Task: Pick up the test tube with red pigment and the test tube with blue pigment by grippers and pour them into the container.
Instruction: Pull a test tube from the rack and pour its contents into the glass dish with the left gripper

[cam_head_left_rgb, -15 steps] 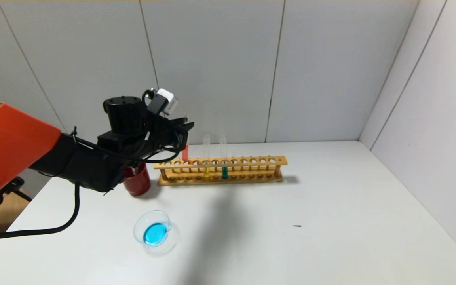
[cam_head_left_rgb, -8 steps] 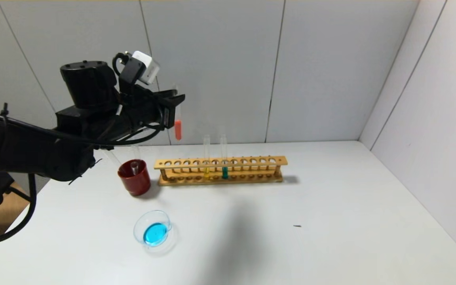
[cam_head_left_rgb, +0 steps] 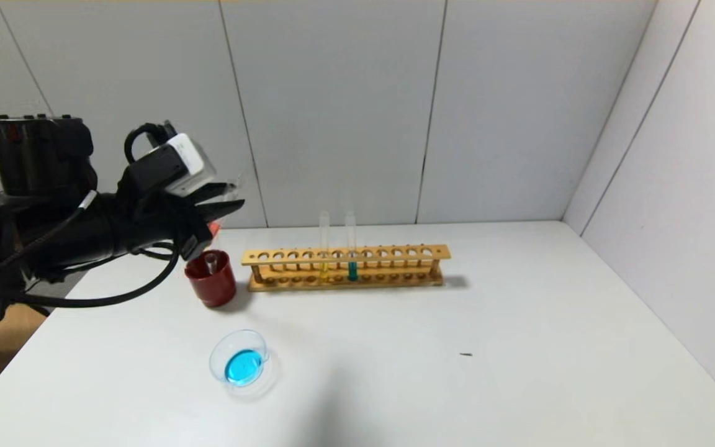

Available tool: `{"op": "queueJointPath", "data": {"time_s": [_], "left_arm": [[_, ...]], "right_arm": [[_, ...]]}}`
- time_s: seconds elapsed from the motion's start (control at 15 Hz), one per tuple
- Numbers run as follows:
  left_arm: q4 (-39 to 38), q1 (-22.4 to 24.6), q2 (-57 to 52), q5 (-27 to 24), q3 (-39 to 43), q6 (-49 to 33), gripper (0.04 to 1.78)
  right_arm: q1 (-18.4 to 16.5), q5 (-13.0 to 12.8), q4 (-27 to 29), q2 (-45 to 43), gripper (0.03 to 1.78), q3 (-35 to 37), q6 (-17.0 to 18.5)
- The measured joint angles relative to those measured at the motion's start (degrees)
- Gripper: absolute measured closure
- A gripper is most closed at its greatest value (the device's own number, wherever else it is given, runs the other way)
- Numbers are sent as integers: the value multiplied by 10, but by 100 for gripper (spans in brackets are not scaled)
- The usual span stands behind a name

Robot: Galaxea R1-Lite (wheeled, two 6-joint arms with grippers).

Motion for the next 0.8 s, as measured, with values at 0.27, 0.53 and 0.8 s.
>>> {"op": "queueJointPath", "data": {"time_s": [0.27,0.53,0.8], "left_arm": [[25,-46,-25,0,40,104,152],[24,-71,-32,1,76,147,152],[13,-73,-48,-1,146,184,152]], "right_arm": [[0,0,0,0,6,0,0],[0,0,0,0,6,0,0],[0,0,0,0,6,0,0]]}}
